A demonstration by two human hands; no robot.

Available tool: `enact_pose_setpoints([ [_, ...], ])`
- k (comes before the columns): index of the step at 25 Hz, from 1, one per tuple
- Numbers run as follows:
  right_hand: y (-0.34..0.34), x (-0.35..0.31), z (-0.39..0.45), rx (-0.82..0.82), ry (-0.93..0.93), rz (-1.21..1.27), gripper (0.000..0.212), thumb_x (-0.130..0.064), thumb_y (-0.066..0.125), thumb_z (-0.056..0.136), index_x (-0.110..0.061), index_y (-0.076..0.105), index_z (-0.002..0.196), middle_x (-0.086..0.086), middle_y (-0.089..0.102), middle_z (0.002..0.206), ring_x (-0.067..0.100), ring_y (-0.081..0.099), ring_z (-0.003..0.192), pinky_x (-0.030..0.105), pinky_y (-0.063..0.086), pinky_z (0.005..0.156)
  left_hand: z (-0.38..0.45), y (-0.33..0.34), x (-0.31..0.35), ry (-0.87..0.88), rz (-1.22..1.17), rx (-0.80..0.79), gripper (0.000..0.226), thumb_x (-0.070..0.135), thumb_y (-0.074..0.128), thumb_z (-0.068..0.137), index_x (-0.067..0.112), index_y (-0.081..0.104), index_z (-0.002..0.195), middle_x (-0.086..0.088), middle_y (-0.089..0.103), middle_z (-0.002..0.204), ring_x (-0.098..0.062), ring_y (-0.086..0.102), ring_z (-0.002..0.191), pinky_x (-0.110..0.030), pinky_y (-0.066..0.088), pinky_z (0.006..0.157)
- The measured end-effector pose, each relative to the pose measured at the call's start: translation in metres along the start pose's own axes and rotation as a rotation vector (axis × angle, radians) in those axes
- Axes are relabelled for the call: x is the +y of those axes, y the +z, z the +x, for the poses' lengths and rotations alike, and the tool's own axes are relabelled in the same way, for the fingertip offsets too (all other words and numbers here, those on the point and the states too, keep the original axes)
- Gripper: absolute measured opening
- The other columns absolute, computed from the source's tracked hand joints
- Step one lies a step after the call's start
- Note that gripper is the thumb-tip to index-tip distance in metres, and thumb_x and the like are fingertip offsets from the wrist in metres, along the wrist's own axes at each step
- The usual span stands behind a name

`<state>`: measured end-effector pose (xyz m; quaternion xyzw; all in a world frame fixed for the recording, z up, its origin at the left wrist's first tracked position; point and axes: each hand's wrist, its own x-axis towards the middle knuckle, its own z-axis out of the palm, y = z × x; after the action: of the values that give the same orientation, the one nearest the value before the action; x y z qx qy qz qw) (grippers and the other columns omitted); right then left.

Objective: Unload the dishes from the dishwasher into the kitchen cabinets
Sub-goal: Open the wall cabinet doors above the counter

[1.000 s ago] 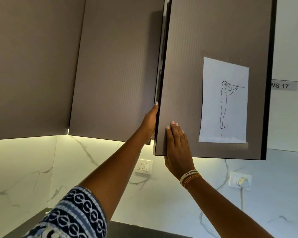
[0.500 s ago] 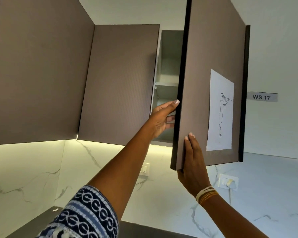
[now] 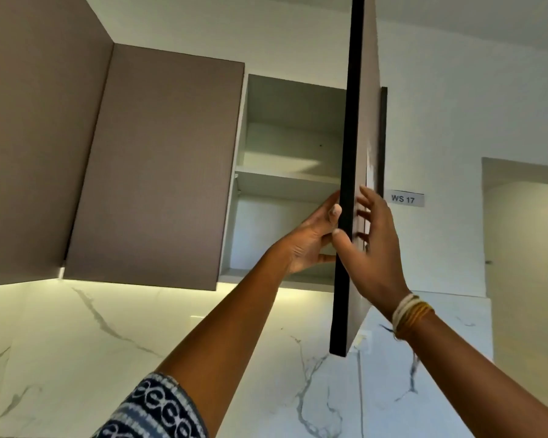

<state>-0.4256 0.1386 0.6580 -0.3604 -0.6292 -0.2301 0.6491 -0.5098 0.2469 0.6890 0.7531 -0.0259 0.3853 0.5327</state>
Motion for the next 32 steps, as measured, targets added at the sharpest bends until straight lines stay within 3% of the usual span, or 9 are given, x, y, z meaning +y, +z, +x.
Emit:
enact_pose_setpoints([
  [4, -0.015, 0.004, 0.015, 0.166, 0.031, -0.124, 0.061, -0.019, 0.059, 0.089, -0.023, 0.032, 0.143, -0.002, 0.046, 0.137, 0.016, 0.050, 0.124, 0.041, 0.050, 0.100, 0.032, 0.031, -0.010, -0.037, 0.078, -0.036, 0.042, 0.062, 0.043, 0.091, 0.045, 0.053, 0.128, 0.006, 0.061, 0.128, -0.021, 0.051, 0.123, -0.049, 0.041, 0.100],
  [6, -0.037, 0.009, 0.013, 0.174, 0.020, -0.169, 0.056, -0.010, 0.054, 0.091, -0.018, 0.034, 0.143, 0.000, 0.047, 0.137, 0.016, 0.050, 0.124, 0.040, 0.047, 0.104, 0.051, 0.046, -0.020, -0.053, 0.170, -0.031, 0.061, 0.076, 0.054, 0.075, 0.056, 0.044, 0.131, 0.013, 0.051, 0.140, -0.016, 0.044, 0.132, -0.051, 0.036, 0.104],
  [10, -0.092, 0.025, 0.011, 0.202, 0.027, -0.373, 0.056, -0.006, 0.051, 0.093, -0.012, 0.031, 0.145, 0.005, 0.042, 0.146, 0.011, 0.039, 0.134, 0.031, 0.032, 0.115, 0.075, 0.080, -0.055, 0.212, 0.343, -0.017, 0.071, 0.040, 0.059, 0.090, 0.045, 0.020, 0.148, 0.006, 0.021, 0.158, -0.021, 0.028, 0.143, -0.031, 0.033, 0.105],
  [14, -0.152, 0.054, 0.004, 0.296, 0.050, -0.574, 0.057, -0.007, 0.049, 0.096, -0.009, 0.027, 0.148, 0.007, 0.038, 0.150, 0.017, 0.036, 0.139, 0.033, 0.031, 0.115, 0.093, 0.120, -0.081, 0.263, 0.506, -0.067, 0.086, 0.044, 0.068, 0.083, 0.045, 0.012, 0.149, -0.002, 0.009, 0.161, -0.016, 0.010, 0.148, -0.029, 0.022, 0.111],
  [18, -0.217, 0.097, 0.003, 0.321, 0.140, -0.688, 0.056, -0.008, 0.050, 0.096, -0.013, 0.030, 0.148, 0.010, 0.046, 0.145, 0.025, 0.046, 0.132, 0.045, 0.039, 0.110, 0.114, 0.153, -0.119, 0.255, 0.791, -0.124, 0.094, 0.047, 0.071, 0.078, 0.052, 0.006, 0.147, 0.001, -0.006, 0.162, -0.024, 0.022, 0.146, -0.042, 0.035, 0.111],
  [24, -0.253, 0.137, 0.008, 0.323, 0.228, -0.795, 0.057, -0.010, 0.047, 0.098, -0.016, 0.027, 0.150, 0.009, 0.050, 0.141, 0.024, 0.051, 0.126, 0.023, 0.036, 0.099, 0.136, 0.179, -0.164, 0.263, 1.078, -0.041, 0.097, 0.058, 0.064, 0.079, 0.051, -0.006, 0.146, 0.009, -0.016, 0.160, -0.019, 0.009, 0.148, -0.059, 0.031, 0.108],
  [28, -0.246, 0.151, -0.001, 0.296, 0.222, -1.088, 0.061, -0.012, 0.038, 0.098, -0.016, 0.011, 0.153, 0.014, 0.036, 0.147, 0.037, 0.056, 0.112, 0.043, 0.051, 0.090, 0.147, 0.183, -0.183, 0.336, 1.084, 0.031, 0.106, 0.061, 0.067, 0.074, 0.051, -0.011, 0.145, 0.009, -0.017, 0.159, -0.016, -0.001, 0.149, -0.056, 0.040, 0.102],
  [30, -0.240, 0.158, -0.010, 0.219, 0.162, -1.379, 0.069, -0.007, 0.041, 0.090, -0.011, 0.012, 0.153, 0.023, 0.019, 0.154, 0.044, 0.046, 0.125, 0.051, 0.050, 0.092, 0.148, 0.184, -0.189, 0.354, 1.091, 0.042, 0.104, 0.062, 0.065, 0.075, 0.051, -0.012, 0.145, 0.009, -0.017, 0.159, -0.016, -0.002, 0.149, -0.055, 0.041, 0.102],
  [32, -0.236, 0.161, -0.019, 0.133, 0.127, -1.589, 0.068, -0.017, 0.040, 0.089, -0.006, 0.014, 0.152, 0.029, 0.008, 0.155, 0.046, 0.024, 0.140, 0.051, 0.033, 0.111, 0.146, 0.183, -0.193, 0.362, 1.109, 0.057, 0.100, 0.063, 0.061, 0.078, 0.048, -0.011, 0.146, 0.006, -0.015, 0.160, -0.019, -0.001, 0.149, -0.054, 0.037, 0.105],
])
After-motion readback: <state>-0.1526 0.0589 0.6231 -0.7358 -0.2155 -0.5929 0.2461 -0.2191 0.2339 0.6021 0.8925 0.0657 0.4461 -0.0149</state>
